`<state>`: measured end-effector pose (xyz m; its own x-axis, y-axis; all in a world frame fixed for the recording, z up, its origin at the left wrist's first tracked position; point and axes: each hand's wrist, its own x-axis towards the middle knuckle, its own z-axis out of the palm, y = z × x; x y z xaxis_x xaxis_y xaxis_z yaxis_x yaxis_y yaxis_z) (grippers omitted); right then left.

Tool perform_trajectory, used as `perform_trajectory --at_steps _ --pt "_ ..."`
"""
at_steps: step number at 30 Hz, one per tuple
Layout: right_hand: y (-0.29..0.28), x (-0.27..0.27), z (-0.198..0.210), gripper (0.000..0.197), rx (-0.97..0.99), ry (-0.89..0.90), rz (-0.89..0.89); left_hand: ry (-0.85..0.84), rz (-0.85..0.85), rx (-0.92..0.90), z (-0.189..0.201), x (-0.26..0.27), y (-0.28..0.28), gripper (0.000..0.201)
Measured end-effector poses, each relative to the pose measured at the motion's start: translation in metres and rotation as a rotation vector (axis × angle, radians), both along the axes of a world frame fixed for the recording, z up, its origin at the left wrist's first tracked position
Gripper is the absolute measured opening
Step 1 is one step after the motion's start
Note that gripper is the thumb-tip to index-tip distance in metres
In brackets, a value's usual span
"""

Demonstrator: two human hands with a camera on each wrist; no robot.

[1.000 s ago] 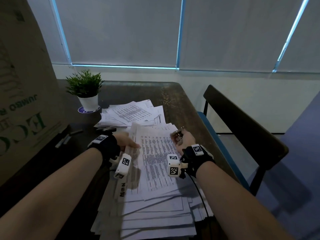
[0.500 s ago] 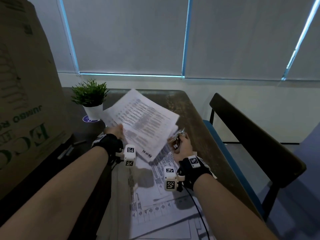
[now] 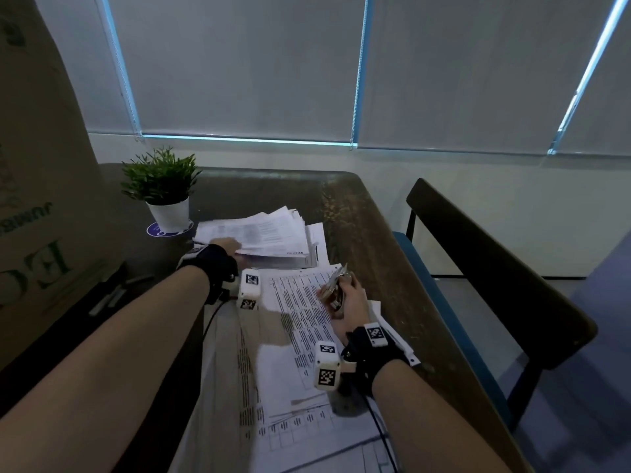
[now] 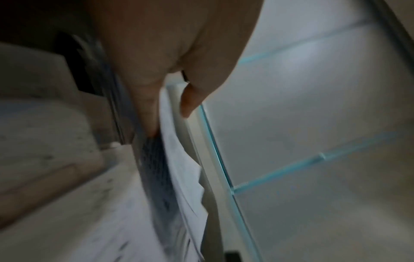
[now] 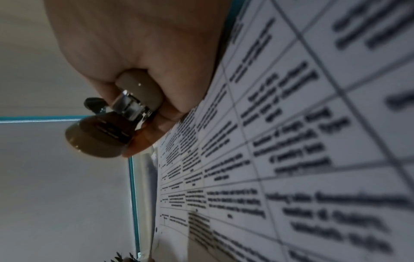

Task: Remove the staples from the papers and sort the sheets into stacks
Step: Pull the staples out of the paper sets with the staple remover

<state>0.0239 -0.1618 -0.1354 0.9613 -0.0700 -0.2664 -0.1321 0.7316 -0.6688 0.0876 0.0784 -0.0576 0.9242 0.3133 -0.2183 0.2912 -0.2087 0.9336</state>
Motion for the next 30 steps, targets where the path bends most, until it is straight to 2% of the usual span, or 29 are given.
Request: perform_trajectory --at_steps 1,3,4,6,8,11,13,14,15,17,18,20,22,24,26,27,28,30 --pt "0.000 0.000 0.000 0.031 0.008 -0.005 0.007 0.028 -0.035 0.071 0.002 -0.006 -0.007 0.030" --pt "0.000 -0.001 0.001 0.031 -0.010 -0.013 0.004 0.046 -0.139 0.358 0.001 -0.011 -0.019 0.013" --pt "0.000 -0.002 0.002 0.030 -0.015 -0.016 0.001 0.066 -0.245 0.566 0.000 -0.013 -0.024 0.019" --pt "0.000 -0.004 0.005 0.024 -0.016 -0.015 0.001 0.098 -0.415 0.869 -0.004 -0.020 -0.030 0.035" --pt "0.001 -0.006 0.007 0.013 -0.031 -0.001 0.001 0.148 -0.498 0.986 -0.005 -0.029 -0.029 0.040" --pt "0.000 -0.006 0.010 0.016 -0.070 0.017 -0.005 0.204 -0.480 0.979 -0.004 -0.041 -0.030 0.036" --pt "-0.001 -0.008 0.012 0.020 -0.096 0.004 0.008 0.149 -0.450 1.047 -0.007 -0.043 -0.029 0.040" --pt "-0.002 -0.011 0.015 0.021 -0.108 -0.001 0.018 0.070 -0.449 1.073 -0.009 -0.045 -0.031 0.041" --pt "-0.002 -0.015 0.018 0.022 -0.130 -0.006 0.026 0.002 -0.450 1.072 -0.009 -0.049 -0.033 0.041" --pt "-0.003 -0.019 0.021 0.022 -0.180 -0.012 0.034 -0.124 -0.450 1.014 -0.010 -0.055 -0.040 0.024" --pt "-0.003 -0.021 0.022 0.025 -0.200 -0.015 0.038 -0.190 -0.433 0.948 -0.011 -0.056 -0.043 0.017" --pt "-0.004 -0.023 0.025 0.037 -0.233 -0.027 0.036 -0.288 -0.384 0.797 -0.010 -0.059 -0.045 0.016" --pt "-0.007 -0.027 0.033 0.038 -0.279 -0.071 0.036 -0.323 -0.344 0.668 -0.006 -0.064 -0.043 0.017" --pt "-0.011 -0.034 0.050 0.035 -0.384 -0.149 0.107 -0.267 -0.328 0.518 -0.004 -0.068 -0.038 0.021" --pt "-0.013 -0.039 0.066 0.040 -0.575 -0.211 0.236 -0.136 -0.385 0.454 -0.007 -0.075 -0.034 0.021" --pt "-0.013 -0.040 0.070 0.046 -0.739 -0.233 0.294 -0.075 -0.407 0.456 -0.013 -0.076 -0.030 0.016" --pt "-0.013 -0.041 0.072 0.051 -0.949 -0.261 0.345 -0.040 -0.424 0.453 -0.018 -0.079 -0.028 0.013" --pt "-0.008 -0.046 0.070 0.057 -1.371 -0.353 0.446 0.041 -0.425 0.328 -0.030 -0.085 -0.027 0.011"
